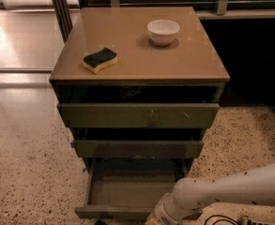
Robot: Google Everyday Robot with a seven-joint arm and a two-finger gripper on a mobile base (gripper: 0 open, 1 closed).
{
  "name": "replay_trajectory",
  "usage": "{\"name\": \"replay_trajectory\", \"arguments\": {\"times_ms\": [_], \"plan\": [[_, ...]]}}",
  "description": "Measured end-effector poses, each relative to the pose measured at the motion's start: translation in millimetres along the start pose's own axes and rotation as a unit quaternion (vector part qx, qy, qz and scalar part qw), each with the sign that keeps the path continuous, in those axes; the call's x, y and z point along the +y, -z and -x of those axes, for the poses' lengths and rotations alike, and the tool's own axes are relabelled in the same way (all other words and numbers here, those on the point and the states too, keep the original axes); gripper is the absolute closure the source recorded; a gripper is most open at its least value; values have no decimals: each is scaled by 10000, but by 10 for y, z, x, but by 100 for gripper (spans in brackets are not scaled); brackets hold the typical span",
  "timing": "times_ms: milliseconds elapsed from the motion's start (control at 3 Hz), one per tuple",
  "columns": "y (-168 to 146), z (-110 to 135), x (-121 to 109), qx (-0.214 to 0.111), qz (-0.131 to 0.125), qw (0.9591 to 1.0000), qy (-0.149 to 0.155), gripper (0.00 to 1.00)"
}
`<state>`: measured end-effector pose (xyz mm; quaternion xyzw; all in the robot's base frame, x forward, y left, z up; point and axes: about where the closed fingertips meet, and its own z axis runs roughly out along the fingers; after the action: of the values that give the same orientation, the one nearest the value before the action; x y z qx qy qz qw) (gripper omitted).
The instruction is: Close bottom drawer
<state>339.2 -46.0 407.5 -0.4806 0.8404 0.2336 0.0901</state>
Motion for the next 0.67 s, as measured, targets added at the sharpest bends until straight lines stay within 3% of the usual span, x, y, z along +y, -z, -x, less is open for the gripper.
{"name": "replay_trajectory", "arguments": {"times_ms": [333,667], "plan": [[-248,4,-679,-419,235,9985,-258,100],[-248,4,-679,-420,236,9985,-259,100]]}}
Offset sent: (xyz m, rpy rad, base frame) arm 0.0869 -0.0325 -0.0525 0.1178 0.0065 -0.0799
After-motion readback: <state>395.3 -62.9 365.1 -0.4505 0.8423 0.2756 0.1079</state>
